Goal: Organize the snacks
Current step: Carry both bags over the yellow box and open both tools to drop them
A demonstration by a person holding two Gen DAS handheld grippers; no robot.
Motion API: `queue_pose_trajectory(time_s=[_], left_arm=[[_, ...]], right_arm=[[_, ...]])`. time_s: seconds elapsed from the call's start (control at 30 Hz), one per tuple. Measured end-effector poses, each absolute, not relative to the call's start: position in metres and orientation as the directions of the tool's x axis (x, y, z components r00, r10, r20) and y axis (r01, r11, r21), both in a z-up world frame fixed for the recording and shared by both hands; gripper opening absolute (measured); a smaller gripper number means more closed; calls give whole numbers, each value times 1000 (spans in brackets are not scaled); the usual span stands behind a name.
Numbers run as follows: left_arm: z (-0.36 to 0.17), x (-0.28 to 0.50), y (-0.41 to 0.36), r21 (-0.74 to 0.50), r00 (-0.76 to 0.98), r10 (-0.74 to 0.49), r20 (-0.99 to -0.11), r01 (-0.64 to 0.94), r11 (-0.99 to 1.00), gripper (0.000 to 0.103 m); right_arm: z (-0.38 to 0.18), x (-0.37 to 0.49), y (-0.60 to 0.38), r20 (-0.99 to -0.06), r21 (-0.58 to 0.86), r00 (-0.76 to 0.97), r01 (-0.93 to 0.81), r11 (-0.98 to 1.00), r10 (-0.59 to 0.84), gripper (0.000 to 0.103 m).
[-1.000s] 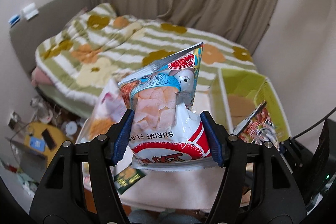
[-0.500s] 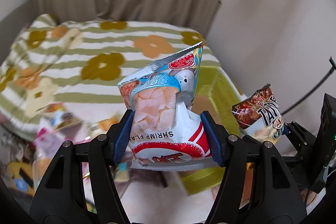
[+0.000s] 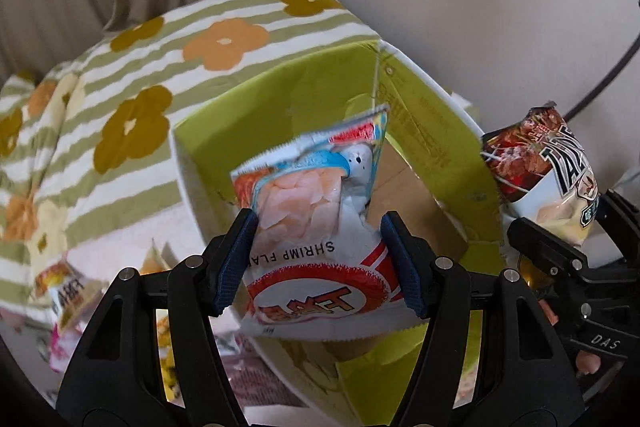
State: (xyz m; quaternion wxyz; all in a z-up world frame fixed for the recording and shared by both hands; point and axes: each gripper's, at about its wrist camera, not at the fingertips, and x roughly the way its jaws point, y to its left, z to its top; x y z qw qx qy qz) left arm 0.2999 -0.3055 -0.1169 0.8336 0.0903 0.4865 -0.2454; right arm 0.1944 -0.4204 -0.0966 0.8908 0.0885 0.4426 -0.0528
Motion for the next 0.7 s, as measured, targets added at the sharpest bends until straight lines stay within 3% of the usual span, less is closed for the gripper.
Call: queue_pose_trajectory(time_s=[0.4,0.43,0.5,0.53,0.7], left_arm=[[-116,299,-313,-121,383,-362,-850,526,842,62],[-115,298,-313,-127,381,-365,-849,523,843,64],[-115,298,-313,-135,376,-370,-850,525,841,96],[-114,297,-312,-131,383,-370,-846,523,842,102],[-110,288,-299,-73,424,-330,-844,519,852,103]], right_arm=[[-98,188,-423,-798,163,603,193,968,14,71],[-98,188,-424,-797,166,604,192,967,17,71],[-97,187,-424,-796,159,605,190,969,12,71],[-96,186,-424,-795,156,606,190,969,9,71],[-94,180,-424,-797,164,604,189,968,17,71]])
